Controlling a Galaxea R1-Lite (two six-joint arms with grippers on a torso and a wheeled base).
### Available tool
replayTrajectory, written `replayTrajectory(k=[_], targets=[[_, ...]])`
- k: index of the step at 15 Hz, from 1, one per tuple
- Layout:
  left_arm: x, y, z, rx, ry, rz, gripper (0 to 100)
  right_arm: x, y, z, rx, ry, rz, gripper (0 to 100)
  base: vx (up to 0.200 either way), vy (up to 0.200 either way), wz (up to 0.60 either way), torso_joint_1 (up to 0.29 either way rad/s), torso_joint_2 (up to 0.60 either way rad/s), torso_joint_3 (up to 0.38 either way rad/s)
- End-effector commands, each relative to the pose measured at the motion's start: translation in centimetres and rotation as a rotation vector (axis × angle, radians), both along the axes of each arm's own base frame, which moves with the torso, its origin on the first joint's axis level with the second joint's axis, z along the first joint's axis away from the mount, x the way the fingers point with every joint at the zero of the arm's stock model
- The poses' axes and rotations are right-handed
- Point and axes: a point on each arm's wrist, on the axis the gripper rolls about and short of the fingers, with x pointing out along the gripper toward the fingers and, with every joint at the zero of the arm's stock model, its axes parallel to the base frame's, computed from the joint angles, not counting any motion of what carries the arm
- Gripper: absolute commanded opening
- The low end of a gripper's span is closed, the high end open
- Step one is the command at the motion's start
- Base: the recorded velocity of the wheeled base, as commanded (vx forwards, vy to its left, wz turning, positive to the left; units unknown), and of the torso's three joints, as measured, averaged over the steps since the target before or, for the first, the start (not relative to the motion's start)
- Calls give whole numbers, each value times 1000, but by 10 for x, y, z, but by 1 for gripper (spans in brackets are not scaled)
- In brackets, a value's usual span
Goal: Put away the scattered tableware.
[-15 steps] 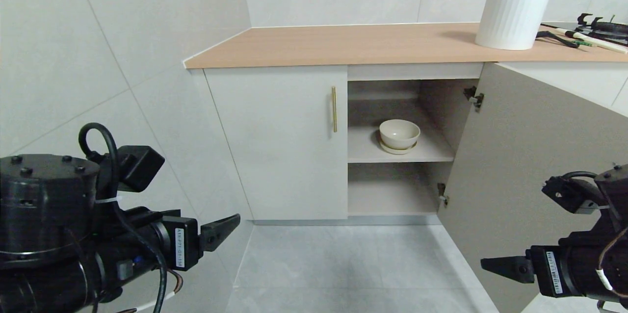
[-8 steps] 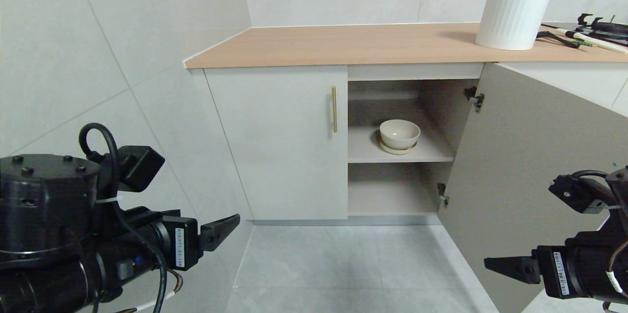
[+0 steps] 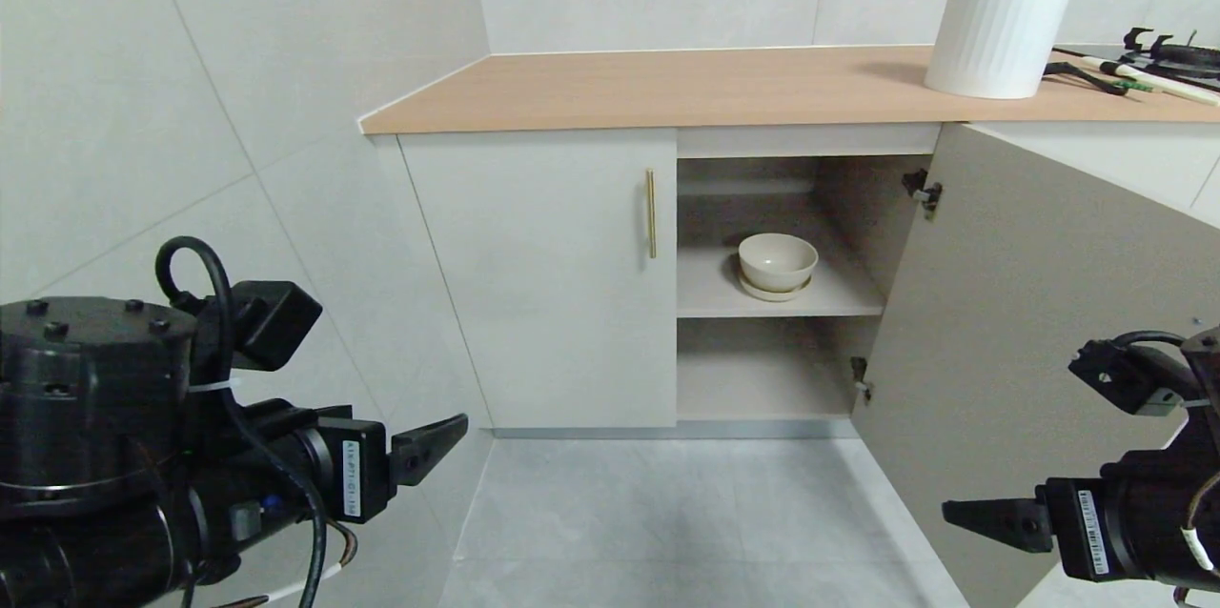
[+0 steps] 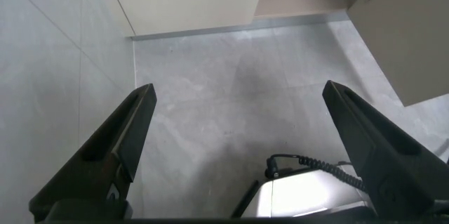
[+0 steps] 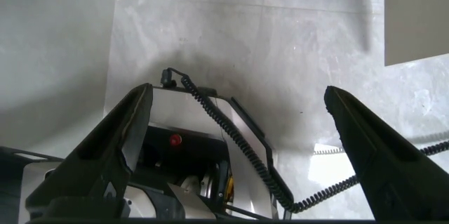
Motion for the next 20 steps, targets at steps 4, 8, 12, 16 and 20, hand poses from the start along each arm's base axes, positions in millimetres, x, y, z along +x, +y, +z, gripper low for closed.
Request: replayTrajectory(k=[4, 8, 12, 16, 20], targets=[[2, -1, -2, 6, 7, 2, 100, 1, 0, 0, -1, 1, -2, 100, 0, -200, 0, 6, 4, 1], [2, -1, -2, 5, 8, 3, 100, 7, -8, -1, -4, 5, -57, 100, 0, -200, 0, 2, 2, 2], [2, -1, -3, 7, 10, 3, 100, 20, -23, -7, -20, 36, -159, 100, 0, -200, 0, 4, -1, 4], [2, -1, -3, 7, 12, 2, 100, 28, -38, -2, -62, 92, -246, 100, 0, 0, 0, 0, 0, 0], [2, -1, -3, 8, 15, 2, 100, 32, -74, 15, -88, 32, -386, 100, 0, 0, 0, 0, 0, 0]])
